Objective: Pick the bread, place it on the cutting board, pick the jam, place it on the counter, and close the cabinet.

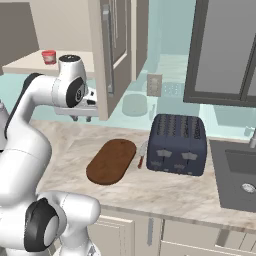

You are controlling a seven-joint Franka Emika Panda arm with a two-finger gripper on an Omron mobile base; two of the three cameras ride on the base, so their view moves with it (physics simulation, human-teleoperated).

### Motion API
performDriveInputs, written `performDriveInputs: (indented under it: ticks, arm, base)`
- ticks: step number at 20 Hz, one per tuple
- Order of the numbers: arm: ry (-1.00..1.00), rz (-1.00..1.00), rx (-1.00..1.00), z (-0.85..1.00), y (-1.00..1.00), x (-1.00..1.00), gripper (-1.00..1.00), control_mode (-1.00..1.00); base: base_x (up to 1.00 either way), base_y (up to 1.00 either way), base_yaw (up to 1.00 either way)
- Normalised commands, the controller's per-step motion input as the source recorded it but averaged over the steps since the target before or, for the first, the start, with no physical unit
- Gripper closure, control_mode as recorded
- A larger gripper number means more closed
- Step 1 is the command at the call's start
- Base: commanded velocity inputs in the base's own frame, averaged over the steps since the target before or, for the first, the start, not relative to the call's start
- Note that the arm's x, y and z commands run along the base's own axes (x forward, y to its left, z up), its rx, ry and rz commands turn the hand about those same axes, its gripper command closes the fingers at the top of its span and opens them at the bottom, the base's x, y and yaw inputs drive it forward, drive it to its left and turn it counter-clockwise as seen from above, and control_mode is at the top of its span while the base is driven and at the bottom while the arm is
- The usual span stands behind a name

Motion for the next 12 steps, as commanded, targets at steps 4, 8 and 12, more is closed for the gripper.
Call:
performDriveInputs:
  ticks: [4, 8, 12]
  arm:
    - [0.0, 0.0, 0.0, 0.0, 0.0, 0.0, -1.0, -1.0]
    - [-0.05, 0.0, 0.0, 0.08, 0.03, -0.14, -1.0, -1.0]
    - [-0.16, 0.0, -0.02, 0.33, 0.21, -0.44, -1.0, -1.0]
  base:
    - [0.0, 0.0, 0.0]
    - [0.0, 0.0, 0.0]
    - [0.0, 0.0, 0.0]
